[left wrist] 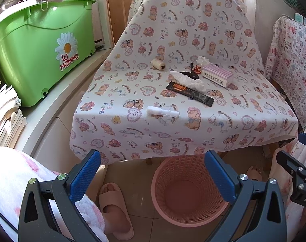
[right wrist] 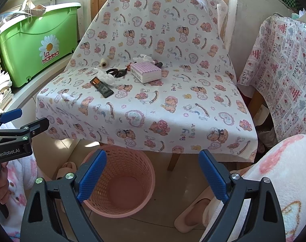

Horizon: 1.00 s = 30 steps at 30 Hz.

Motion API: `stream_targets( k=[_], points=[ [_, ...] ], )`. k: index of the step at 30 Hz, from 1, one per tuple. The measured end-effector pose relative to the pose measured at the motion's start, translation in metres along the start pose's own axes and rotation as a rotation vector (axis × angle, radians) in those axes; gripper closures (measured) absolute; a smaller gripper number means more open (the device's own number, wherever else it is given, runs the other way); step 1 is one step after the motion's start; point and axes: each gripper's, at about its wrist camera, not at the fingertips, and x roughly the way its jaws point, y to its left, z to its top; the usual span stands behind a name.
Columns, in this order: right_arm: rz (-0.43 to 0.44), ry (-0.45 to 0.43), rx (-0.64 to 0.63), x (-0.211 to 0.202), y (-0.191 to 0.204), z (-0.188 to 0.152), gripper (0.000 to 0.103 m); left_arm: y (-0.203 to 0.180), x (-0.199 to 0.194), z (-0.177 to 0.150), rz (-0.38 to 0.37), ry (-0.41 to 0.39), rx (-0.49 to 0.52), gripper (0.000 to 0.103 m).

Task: Collect trash

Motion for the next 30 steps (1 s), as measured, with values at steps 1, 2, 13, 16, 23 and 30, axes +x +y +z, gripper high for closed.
stream_targets(
  k=[1,2,13,16,23,30],
  points=[
    [0.001,0.0,0.003,0.001,0.0,-0.001,0.009,0.0,0.0,0.0,0.0,0.0,0.0,0.001],
    [0.002,0.001,0.006,0.001,0.0,-0.001,0.009,0.0,0.0,0.0,0.001,0.002,0.0,0.001],
    [0.006,0.008,0.011,0.004,-0.002,-0.002,0.009,-0.002,0.002,-0.001,0.004,0.01,0.001,0.001],
    [0.007,0.009,0.01,0.004,-0.002,-0.001,0.009,-0.001,0.002,-0.002,0.003,0.01,0.007,0.001],
    [-0.001,0.002,0.014,0.003,-0.003,-0.002,0.009,0.004,-0.001,-0.001,0.003,-0.002,0.007,0.001],
    [0.003,-0.008,0.031,0.0,-0.006,-0.003,0.009,0.01,-0.005,0.001,-0.001,-0.014,-0.021,0.001]
  ],
)
